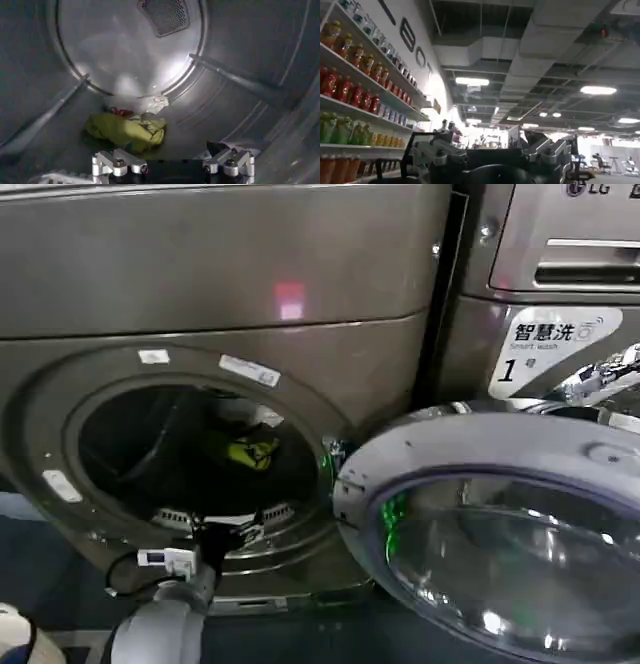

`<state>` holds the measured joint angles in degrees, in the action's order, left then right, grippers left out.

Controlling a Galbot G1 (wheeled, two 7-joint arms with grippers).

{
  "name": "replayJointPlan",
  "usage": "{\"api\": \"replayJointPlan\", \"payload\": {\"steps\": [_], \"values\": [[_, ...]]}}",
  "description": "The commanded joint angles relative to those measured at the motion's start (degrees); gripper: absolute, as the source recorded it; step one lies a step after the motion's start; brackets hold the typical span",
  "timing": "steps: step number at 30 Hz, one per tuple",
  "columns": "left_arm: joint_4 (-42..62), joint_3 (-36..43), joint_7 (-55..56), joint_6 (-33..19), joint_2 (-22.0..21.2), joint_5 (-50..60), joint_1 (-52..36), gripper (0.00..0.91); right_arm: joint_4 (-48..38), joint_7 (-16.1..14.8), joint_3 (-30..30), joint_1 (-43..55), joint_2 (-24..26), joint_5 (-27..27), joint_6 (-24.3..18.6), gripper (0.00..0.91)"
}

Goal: Grasp the clothes from the dryer.

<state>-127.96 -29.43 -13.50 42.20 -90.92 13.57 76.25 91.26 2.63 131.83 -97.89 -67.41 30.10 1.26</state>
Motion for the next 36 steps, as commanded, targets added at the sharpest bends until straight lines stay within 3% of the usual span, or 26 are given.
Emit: {"api": "replayJointPlan", "payload": {"steps": [1, 15, 31, 36], "values": [[0.03, 0.0, -0.01, 2.8, -0.03, 0.07, 0.01, 0.907, -0.11, 1.23, -0.12, 0.06, 0.16, 0.02, -0.01, 0.907], [3.08, -0.98, 1.55, 2.8, -0.26, 0.88, -4.0, 0.907, -0.25, 2.0, -0.28, 0.26, 0.68, 0.14, 0.17, 0.907], [26.08, -4.01, 3.35, 2.8, 0.6, 2.02, -28.96, 0.907, -1.22, 1.76, -1.1, 0.89, 1.38, 0.25, -0.09, 0.907], [35.5, -4.86, 5.13, -2.61, 0.47, 1.61, -35.27, 0.907, -1.28, 1.69, -1.22, 0.91, 1.46, 0.3, -0.2, 0.907]]}}
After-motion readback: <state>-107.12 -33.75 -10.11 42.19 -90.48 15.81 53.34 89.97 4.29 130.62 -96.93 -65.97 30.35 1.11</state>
